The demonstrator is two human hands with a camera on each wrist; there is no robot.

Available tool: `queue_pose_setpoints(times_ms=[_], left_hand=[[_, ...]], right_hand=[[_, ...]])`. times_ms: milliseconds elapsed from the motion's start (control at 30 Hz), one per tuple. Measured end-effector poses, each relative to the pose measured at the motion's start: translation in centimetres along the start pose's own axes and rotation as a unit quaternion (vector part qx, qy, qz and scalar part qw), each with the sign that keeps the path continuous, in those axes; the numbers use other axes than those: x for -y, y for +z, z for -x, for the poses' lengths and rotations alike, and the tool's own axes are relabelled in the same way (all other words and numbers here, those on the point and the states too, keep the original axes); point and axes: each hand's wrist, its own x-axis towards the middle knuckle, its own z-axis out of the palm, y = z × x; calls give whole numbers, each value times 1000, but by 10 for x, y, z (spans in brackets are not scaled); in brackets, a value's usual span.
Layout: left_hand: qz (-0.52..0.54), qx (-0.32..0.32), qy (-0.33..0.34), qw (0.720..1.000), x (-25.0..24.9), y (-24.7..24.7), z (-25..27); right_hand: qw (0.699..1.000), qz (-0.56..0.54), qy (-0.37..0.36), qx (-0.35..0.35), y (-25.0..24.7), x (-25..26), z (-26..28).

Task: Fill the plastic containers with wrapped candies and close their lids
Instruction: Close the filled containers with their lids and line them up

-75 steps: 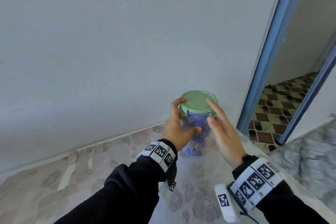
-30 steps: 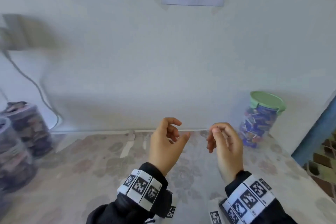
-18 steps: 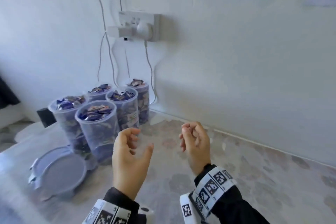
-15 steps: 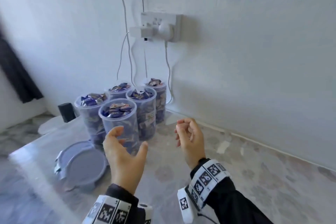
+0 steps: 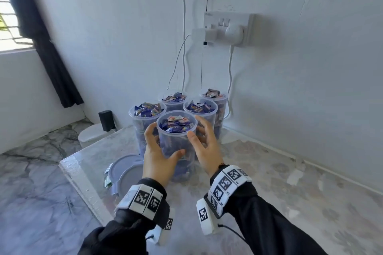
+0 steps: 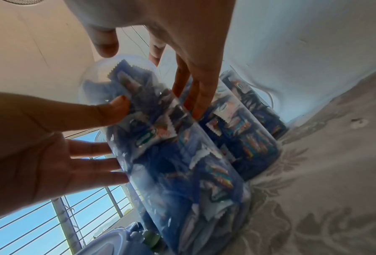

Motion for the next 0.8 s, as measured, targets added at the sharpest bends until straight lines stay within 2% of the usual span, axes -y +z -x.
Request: queue_pose_setpoints(times_ms=[267, 433, 567, 800], left_hand=[[41, 59, 26, 997, -13, -16, 22], [95, 135, 15, 986, -39, -23, 57], [118, 180, 3, 977, -54, -26, 92], [123, 215, -20, 969, -54, -22, 141]], right_hand=[[1000, 16, -3, 24, -25, 23, 20], [993, -35, -14, 111, -57, 57, 49], [986, 8, 11, 169, -85, 81, 81], [980, 60, 39, 185, -114, 88, 128]])
